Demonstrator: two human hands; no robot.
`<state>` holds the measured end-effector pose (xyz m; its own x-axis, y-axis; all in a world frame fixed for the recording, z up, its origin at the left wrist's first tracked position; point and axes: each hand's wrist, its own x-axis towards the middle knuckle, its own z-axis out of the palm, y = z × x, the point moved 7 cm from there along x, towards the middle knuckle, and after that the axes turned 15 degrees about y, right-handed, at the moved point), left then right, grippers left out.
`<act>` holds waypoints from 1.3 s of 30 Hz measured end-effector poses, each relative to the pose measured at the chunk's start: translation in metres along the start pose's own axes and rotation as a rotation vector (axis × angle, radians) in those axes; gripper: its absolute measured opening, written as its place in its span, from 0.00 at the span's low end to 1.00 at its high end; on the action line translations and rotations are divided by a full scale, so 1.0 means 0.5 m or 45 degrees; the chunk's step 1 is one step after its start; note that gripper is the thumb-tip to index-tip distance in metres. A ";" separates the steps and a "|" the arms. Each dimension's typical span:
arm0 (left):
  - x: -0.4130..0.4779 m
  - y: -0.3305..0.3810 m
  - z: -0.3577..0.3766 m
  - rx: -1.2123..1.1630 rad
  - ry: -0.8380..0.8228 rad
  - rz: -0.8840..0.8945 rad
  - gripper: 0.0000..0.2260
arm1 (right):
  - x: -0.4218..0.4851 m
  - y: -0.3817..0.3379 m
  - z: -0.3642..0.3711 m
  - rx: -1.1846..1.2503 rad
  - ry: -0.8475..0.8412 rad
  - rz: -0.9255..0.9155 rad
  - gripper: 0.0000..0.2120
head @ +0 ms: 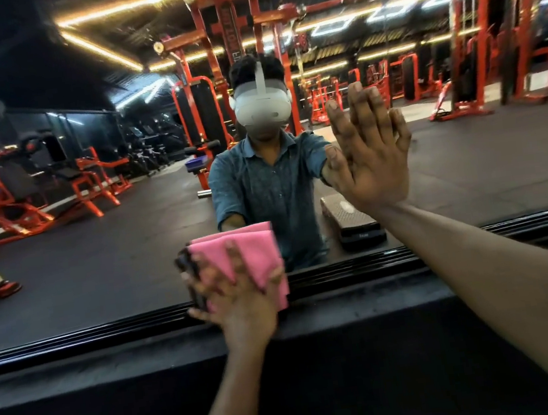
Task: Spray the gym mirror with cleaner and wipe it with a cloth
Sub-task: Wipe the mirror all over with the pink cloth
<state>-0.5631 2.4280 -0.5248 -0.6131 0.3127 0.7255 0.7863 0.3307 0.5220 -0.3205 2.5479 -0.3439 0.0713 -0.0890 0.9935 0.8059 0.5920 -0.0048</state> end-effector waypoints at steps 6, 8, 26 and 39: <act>0.019 0.045 -0.016 -0.112 0.218 -0.301 0.43 | 0.002 -0.002 0.005 0.016 -0.021 0.012 0.28; -0.019 0.142 0.020 -0.055 0.179 -0.061 0.44 | 0.005 0.002 0.001 0.044 -0.027 0.027 0.28; 0.278 0.559 -0.149 0.124 0.464 0.843 0.35 | -0.025 0.282 -0.058 -0.095 0.004 0.442 0.28; 0.240 0.614 -0.134 0.171 0.335 1.373 0.33 | -0.037 0.280 -0.056 -0.016 0.014 0.460 0.29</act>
<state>-0.3902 2.5075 -0.2476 0.4322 0.3012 0.8500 0.8725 0.0986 -0.4786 -0.1922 2.6099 -0.3659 0.3594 0.1154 0.9260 0.7348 0.5767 -0.3571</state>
